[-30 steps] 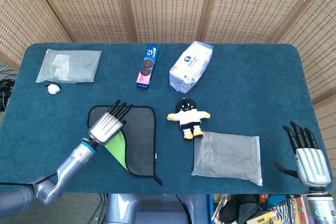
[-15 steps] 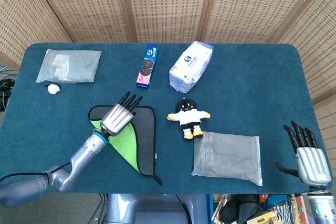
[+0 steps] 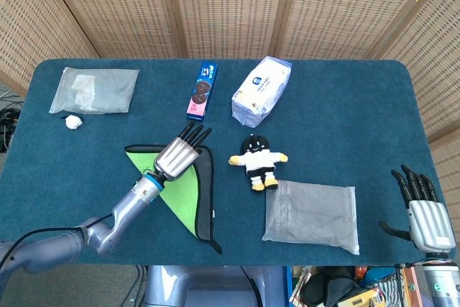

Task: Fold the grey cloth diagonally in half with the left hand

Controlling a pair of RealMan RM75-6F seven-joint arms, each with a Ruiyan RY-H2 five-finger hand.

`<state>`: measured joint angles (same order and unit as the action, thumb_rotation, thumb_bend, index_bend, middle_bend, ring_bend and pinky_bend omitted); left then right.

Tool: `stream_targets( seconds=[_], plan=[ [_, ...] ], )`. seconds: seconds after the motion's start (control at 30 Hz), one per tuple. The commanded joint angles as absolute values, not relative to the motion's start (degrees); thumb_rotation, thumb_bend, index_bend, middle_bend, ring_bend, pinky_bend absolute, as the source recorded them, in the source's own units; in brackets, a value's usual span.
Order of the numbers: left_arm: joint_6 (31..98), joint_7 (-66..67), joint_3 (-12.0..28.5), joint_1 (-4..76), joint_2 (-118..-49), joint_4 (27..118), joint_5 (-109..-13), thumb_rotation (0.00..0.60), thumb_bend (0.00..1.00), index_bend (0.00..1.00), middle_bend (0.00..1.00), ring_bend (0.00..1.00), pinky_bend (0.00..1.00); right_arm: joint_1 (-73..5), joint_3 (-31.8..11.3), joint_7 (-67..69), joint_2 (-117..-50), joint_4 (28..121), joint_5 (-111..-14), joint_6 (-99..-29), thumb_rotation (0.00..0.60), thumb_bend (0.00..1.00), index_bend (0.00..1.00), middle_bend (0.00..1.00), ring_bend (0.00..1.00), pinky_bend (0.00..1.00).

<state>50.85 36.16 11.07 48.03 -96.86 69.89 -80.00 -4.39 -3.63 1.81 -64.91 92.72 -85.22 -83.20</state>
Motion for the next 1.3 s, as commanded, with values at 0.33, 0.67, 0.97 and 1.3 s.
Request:
stream_targets(
  seconds=[0.33, 0.67, 0.97, 1.3],
  plan=[
    [49.08, 38.63, 11.87, 51.08, -100.45, 65.79, -75.43, 0.600, 0.40, 0.59, 0.00, 0.00, 0.00, -4.63, -3.55, 1.82, -65.03, 92.56, -85.10, -82.77, 0.600, 0.00, 0.00, 0.00, 0.00, 0.00],
    [49.83, 40.08, 11.98, 52.30, -102.59, 63.73, -72.73, 0.600, 0.40, 0.52, 0.00, 0.00, 0.00, -4.47, -3.48, 2.06, -64.93, 92.63, -85.56, -83.39, 0.600, 0.00, 0.00, 0.00, 0.00, 0.00],
    [51.48, 44.51, 12.11, 52.50, -105.05, 61.67, -68.88, 0.600, 0.40, 0.24, 0.00, 0.00, 0.00, -4.35, -3.26, 1.62, -64.89, 92.94, -86.02, -83.74, 0.600, 0.00, 0.00, 0.00, 0.00, 0.00],
    [54.14, 43.61, 12.14, 51.53, -104.64, 62.86, -67.98, 0.600, 0.40, 0.19, 0.00, 0.00, 0.00, -4.43, -3.14, 1.32, -64.97, 92.98, -86.11, -83.59, 0.600, 0.00, 0.00, 0.00, 0.00, 0.00]
  ],
)
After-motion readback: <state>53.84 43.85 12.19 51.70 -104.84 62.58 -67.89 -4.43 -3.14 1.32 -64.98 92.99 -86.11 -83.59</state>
